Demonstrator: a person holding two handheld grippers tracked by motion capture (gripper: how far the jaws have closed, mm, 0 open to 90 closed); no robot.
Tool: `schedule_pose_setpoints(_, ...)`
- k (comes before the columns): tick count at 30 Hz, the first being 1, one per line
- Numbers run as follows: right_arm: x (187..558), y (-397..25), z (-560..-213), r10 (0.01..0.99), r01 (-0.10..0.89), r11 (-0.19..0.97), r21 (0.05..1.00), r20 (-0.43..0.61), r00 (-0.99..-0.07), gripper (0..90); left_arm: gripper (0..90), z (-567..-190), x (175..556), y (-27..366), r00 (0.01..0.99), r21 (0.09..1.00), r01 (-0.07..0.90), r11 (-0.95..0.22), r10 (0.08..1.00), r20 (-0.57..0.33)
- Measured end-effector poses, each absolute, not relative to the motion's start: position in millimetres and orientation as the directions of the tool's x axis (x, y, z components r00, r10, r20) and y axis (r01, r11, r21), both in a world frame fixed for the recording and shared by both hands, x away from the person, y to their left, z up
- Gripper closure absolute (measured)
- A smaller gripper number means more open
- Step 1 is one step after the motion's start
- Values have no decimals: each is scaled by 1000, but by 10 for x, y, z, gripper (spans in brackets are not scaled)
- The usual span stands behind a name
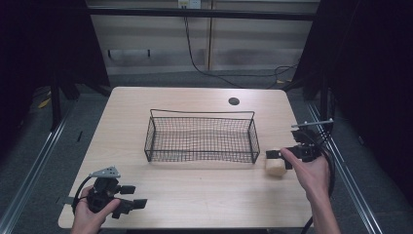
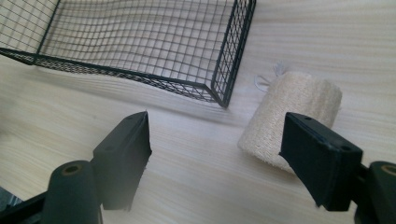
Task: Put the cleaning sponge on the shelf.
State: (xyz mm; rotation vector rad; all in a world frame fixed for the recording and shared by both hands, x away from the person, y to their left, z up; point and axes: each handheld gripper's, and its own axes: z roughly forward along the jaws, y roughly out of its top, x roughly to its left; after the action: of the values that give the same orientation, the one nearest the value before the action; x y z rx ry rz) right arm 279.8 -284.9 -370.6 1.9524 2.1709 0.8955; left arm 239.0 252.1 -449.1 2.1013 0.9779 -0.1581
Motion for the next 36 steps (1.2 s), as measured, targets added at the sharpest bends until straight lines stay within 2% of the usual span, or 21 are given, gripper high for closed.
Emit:
schedule_pose_setpoints(3,2866,-2865,-3709,934,902,13,432,316,-165,244,243,-4499,2385,2509,690,603,693,-395,604,-399)
schedule_pose_setpoints(10,3047,-2975,-3773,939,932,-32,360,331,-96,268,239,-4501,2383,2503,696,603,692,-397,590,-409)
schedule_pose_setpoints(16,3232,-3005,-3849,953,962,-46,268,302,-39,276,239,-4507,2386,2504,692,601,695,-395,594,-410)
schedule_pose_setpoints(21,3313,-3046,-3927,961,970,-64,233,277,-3,274,240,-4510,2388,2500,688,597,699,-394,598,-411)
schedule_pose_setpoints(28,3379,-3063,-3979,969,981,-63,181,245,17,264,240,-4511,2393,2504,689,592,700,-400,598,-410)
schedule_pose_setpoints(30,3401,-3054,-4014,973,986,-66,154,228,29,237,236,-4514,2396,2501,689,591,699,-403,600,-406)
schedule_pose_setpoints(36,3441,-3000,-4065,975,991,-57,124,219,28,248,238,-4517,2395,2495,684,584,705,-403,605,-408)
